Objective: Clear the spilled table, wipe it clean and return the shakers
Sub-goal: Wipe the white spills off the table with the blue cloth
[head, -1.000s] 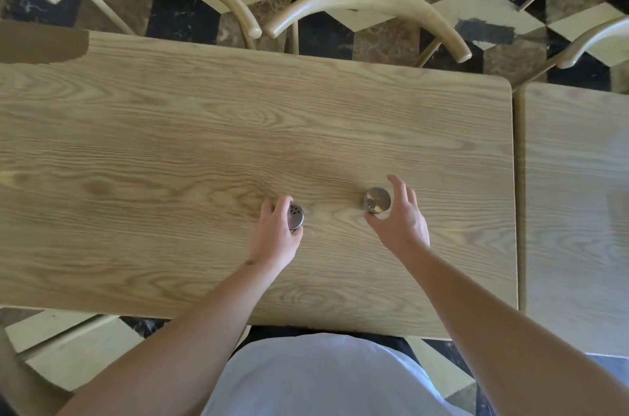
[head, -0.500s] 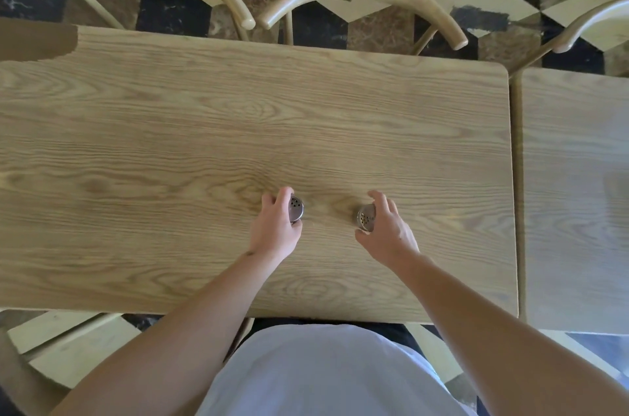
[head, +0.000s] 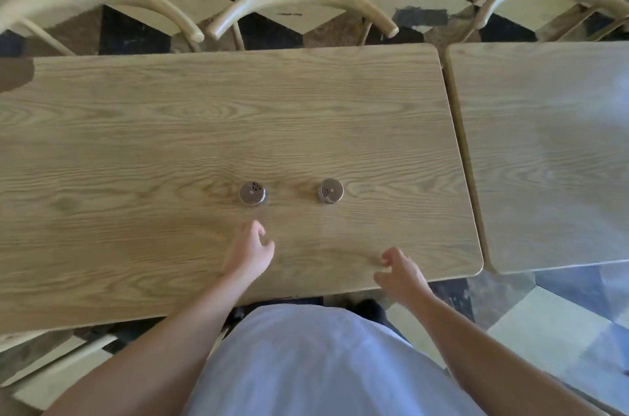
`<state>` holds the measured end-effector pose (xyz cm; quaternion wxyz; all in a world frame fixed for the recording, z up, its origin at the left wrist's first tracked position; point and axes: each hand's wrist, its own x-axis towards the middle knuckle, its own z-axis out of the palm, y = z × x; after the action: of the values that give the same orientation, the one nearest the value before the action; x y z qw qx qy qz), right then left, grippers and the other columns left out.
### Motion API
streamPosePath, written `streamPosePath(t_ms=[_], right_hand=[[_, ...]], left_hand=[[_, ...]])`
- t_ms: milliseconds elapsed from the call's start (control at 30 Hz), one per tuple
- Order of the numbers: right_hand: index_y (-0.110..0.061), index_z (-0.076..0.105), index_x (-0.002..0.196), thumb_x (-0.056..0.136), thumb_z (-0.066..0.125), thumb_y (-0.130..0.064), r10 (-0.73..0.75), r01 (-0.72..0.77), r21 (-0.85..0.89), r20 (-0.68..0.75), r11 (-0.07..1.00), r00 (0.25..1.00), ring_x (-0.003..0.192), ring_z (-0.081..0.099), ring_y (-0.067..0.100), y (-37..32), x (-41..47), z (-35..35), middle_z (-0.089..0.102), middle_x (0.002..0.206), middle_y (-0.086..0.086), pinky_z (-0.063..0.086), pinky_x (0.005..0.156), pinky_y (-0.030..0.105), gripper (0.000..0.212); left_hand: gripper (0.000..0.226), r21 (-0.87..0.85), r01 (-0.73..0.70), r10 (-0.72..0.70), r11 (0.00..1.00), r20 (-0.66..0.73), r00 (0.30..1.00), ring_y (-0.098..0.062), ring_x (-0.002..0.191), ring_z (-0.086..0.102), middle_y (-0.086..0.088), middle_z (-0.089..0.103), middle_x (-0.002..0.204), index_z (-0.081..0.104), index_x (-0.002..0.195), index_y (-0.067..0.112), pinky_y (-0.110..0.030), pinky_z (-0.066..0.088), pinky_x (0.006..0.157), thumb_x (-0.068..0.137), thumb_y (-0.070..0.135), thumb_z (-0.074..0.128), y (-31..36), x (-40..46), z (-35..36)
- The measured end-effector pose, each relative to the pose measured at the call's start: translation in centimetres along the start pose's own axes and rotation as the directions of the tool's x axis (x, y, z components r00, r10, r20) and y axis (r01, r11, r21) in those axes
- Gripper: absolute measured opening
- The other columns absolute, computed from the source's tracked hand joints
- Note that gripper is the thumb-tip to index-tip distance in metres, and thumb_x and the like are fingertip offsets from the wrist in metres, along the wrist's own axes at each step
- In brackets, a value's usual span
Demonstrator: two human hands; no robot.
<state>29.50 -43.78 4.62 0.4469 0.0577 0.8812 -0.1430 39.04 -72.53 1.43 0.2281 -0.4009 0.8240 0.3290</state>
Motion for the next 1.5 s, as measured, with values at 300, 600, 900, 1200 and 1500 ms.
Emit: streamPosePath(t_ms=[300,600,900,1200,1500], right_hand=[[-0.019,0.059,0.084,0.085,0.059,-0.036,0.002,-0.018,0.095,0.17,0.995,0.986,0.087,0.061,0.024,12.8,-6.7,4.3,0.067,0.087,0.001,0.047,0.075,0.033,0.017],[-0.032,0.046,0.083,0.094,0.057,-0.025,0.061,-0.096,0.356,0.109,0.929,0.992,0.09,0.056,0.021,26.0,-13.3,7.4,0.056,0.084,-0.01,0.04,0.075,0.025,0.017],[-0.019,0.064,0.1,0.091,0.06,-0.031,0.342,-0.32,0.729,0.125,0.605,0.931,0.089,0.066,0.018,40.2,-17.4,12.0,0.07,0.098,0.002,0.045,0.062,0.024,0.016],[-0.024,0.065,0.096,0.087,0.063,-0.035,0.43,-0.351,0.884,0.2,0.308,0.88,0.088,0.065,0.014,45.6,-17.4,11.9,0.07,0.097,-0.004,0.051,0.069,0.027,0.014],[-0.017,0.057,0.087,0.09,0.051,-0.024,0.486,-0.432,0.875,0.287,0.216,0.825,0.077,0.056,0.013,54.4,-14.2,3.9,0.063,0.091,-0.002,0.041,0.062,0.025,0.009]], left_hand=[[0.014,0.2,-0.262,0.163,0.944,0.41,0.898,-0.021,0.083,0.06,0.003,0.063,0.091,0.059,0.098,0.021,-0.035,0.049,0.08,0.086,0.019,0.053,2.5,-7.3,7.6],[0.005,0.515,-0.339,0.122,0.787,0.409,0.904,-0.017,0.081,0.06,0.003,0.067,0.087,0.059,0.081,0.023,-0.033,0.045,0.068,0.084,0.024,0.055,4.4,-15.9,15.6],[0.01,0.593,-0.566,0.323,0.572,0.472,0.821,-0.016,0.078,0.056,0.007,0.064,0.083,0.062,0.088,0.019,-0.03,0.047,0.068,0.09,0.019,0.052,15.5,-21.9,24.4],[0.006,0.504,-0.778,0.359,0.374,0.696,0.623,-0.01,0.084,0.061,0.006,0.066,0.097,0.059,0.098,0.028,-0.027,0.054,0.07,0.093,0.026,0.056,26.4,-27.6,34.8],[0.01,0.486,-0.806,0.223,0.337,0.791,0.57,-0.018,0.083,0.06,0.001,0.067,0.088,0.062,0.088,0.022,-0.033,0.05,0.07,0.09,0.02,0.053,40.3,-27.0,45.0]])
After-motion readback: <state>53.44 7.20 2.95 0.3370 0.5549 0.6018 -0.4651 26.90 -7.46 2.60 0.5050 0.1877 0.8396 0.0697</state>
